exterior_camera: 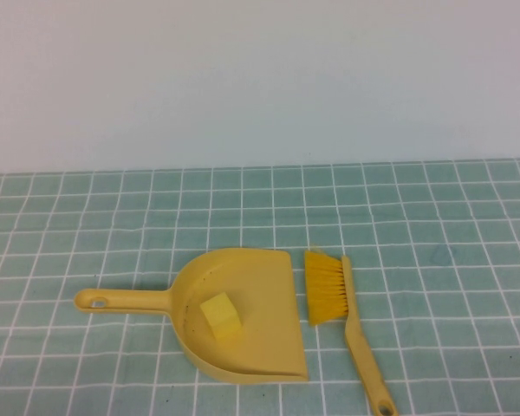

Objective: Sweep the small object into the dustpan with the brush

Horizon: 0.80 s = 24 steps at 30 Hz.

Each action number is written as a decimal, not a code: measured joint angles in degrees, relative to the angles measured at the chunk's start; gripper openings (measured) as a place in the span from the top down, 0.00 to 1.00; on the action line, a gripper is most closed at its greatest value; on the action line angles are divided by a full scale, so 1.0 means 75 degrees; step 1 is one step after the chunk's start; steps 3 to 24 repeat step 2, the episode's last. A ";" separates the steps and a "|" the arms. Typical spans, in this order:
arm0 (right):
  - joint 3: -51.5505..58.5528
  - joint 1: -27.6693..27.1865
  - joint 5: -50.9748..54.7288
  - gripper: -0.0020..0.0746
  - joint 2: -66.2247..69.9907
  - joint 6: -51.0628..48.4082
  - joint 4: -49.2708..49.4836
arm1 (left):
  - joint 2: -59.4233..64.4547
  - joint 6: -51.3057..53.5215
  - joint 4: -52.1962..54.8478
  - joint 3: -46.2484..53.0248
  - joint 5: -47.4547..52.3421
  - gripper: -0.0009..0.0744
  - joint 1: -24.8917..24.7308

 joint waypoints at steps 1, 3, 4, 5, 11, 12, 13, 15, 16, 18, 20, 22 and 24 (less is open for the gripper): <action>0.0000 0.0000 0.0000 0.98 0.0000 0.0000 0.0000 | 0.0000 0.0000 0.0000 0.0000 0.0000 0.99 0.0000; 0.0000 0.0000 0.0000 0.98 0.0000 0.0000 0.0000 | 0.0000 0.0000 0.0000 0.0000 0.0000 0.99 0.0000; 0.0000 0.0000 0.0000 0.98 0.0000 0.0000 0.0000 | 0.0000 0.0000 0.0000 0.0000 0.0000 0.99 0.0000; 0.0000 0.0000 0.0000 0.98 0.0000 0.0000 0.0000 | 0.0000 0.0000 0.0000 0.0000 0.0000 0.99 0.0000; 0.0000 0.0000 0.0000 0.98 0.0000 0.0000 0.0000 | 0.0000 0.0000 0.0000 0.0000 0.0000 0.99 0.0000; 0.0000 0.0000 0.0000 0.98 0.0000 0.0000 0.0000 | 0.0000 0.0000 0.0000 0.0000 0.0000 0.99 0.0000; 0.0000 0.0000 0.0000 0.98 0.0000 0.0000 0.0000 | 0.0000 0.0000 0.0000 0.0000 0.0000 0.99 0.0000; 0.0000 0.0000 0.0000 0.98 0.0000 0.0000 0.0000 | 0.0000 0.0000 0.0000 0.0000 0.0000 0.99 0.0000; 0.0000 0.0000 0.0000 0.98 0.0000 0.0000 0.0000 | 0.0000 0.0000 0.0000 0.0000 0.0000 0.99 0.0000; 0.0000 0.0000 0.0000 0.98 0.0000 0.0000 0.0000 | 0.0000 0.0000 0.0000 0.0000 0.0000 0.99 0.0000; 0.0000 0.0000 0.0000 0.98 0.0000 0.0000 0.0000 | 0.0000 0.0000 0.0000 0.0000 0.0000 0.99 0.0000; 0.0000 0.0000 0.0000 0.98 0.0000 0.0000 0.0000 | 0.0000 0.0000 0.0000 0.0000 0.0000 0.99 0.0000; 0.0000 0.0000 0.0000 0.98 0.0000 0.0000 0.0000 | 0.0000 0.0000 0.0000 0.0000 0.0000 0.99 0.0000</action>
